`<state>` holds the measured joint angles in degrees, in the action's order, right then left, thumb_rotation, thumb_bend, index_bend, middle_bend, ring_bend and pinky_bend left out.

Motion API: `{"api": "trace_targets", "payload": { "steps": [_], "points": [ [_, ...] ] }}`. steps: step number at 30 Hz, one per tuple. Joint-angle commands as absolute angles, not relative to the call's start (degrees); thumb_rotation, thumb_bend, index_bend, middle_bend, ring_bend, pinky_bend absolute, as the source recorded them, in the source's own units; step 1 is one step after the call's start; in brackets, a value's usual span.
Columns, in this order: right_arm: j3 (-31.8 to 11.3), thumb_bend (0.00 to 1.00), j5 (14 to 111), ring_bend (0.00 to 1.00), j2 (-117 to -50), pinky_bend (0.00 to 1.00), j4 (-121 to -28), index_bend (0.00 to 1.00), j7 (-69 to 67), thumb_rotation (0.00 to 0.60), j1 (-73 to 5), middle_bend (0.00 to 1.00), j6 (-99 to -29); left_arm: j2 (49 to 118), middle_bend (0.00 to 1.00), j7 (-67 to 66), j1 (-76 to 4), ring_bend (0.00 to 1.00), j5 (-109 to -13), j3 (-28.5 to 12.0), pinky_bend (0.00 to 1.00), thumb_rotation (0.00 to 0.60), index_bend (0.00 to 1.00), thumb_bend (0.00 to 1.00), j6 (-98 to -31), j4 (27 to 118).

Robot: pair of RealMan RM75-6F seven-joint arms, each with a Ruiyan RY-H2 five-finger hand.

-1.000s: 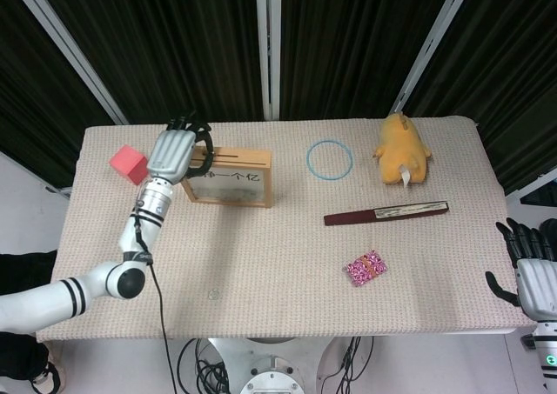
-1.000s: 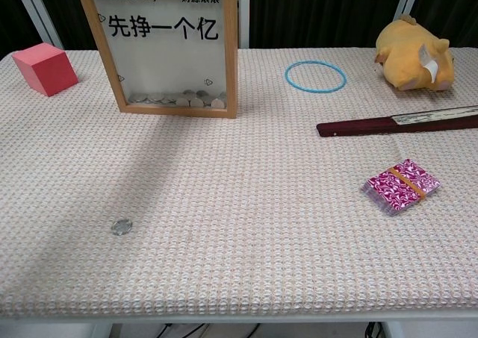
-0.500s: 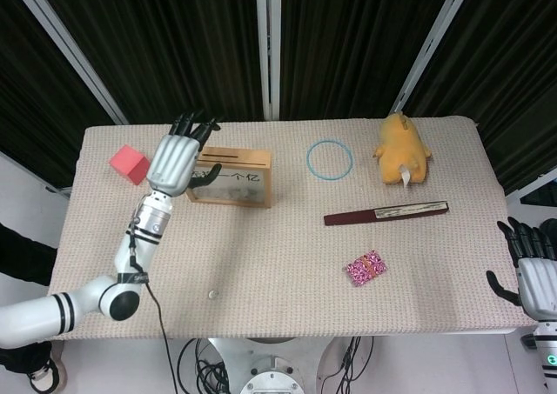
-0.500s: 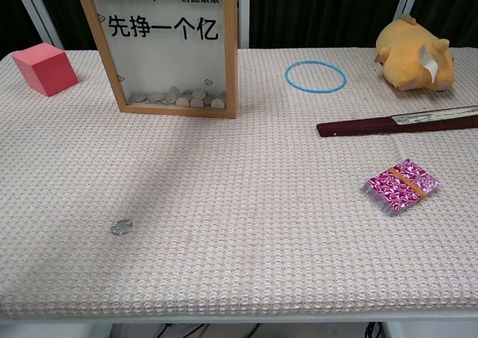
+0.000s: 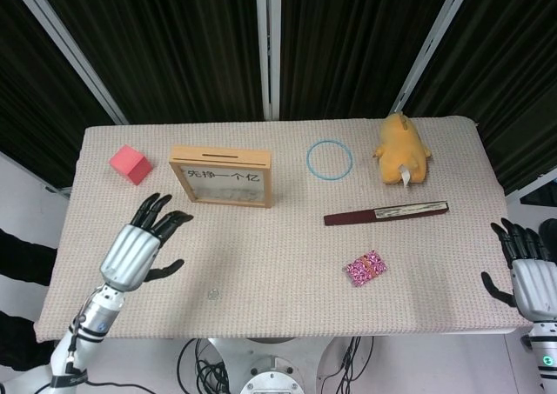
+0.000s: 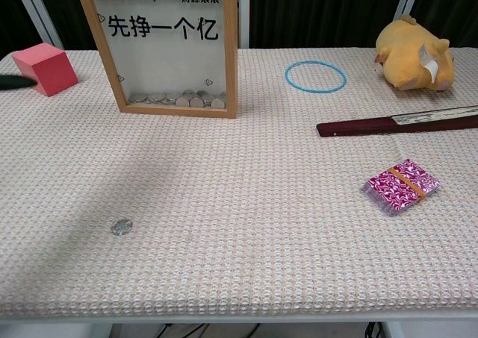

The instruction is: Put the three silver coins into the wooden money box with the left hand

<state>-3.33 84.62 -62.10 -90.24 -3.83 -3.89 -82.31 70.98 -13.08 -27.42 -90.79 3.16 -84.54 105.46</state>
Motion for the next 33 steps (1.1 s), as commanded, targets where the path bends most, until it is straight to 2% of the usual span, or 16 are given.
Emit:
{"api": "trace_targets", "payload": {
  "steps": [1,9,14,24,33],
  "points": [
    [-3.2,0.28,84.9,0.00,-62.3,0.00,-90.4,0.00,-3.6,0.600,-3.9,0.00,-82.4,75.3,0.23,-10.1,-23.4,0.03,-94.0,7.2,0.02,0.600,0.22,0.08,-85.8,97.9],
    [-2.8,0.28,85.1,0.00,-62.0,0.00,-90.9,0.00,-3.2,0.600,-3.2,0.00,-83.4,85.9,0.23,-7.7,-20.2,0.03,-98.1,10.0,0.02,0.600,0.22,0.05,-84.2,81.5],
    [-2.6,0.28,84.9,0.00,-61.7,0.00,-90.8,0.00,-3.3,0.600,-2.7,0.00,-83.7,90.3,0.22,-6.6,-19.2,0.03,-99.7,10.3,0.01,0.600,0.21,0.03,-83.6,75.3],
    [-2.4,0.28,85.0,0.00,-62.1,0.00,-90.7,0.00,-3.4,0.600,-2.6,0.00,-83.5,96.0,0.21,-2.1,-18.5,0.03,-102.4,10.0,0.01,0.600,0.28,0.02,-84.7,67.1],
    [-2.4,0.28,84.7,0.00,-61.6,0.00,-90.7,0.00,-3.6,0.600,-2.6,0.00,-83.1,99.2,0.21,1.8,-17.8,0.03,-102.8,9.9,0.01,0.600,0.36,0.07,-84.7,62.8]
  ]
}}
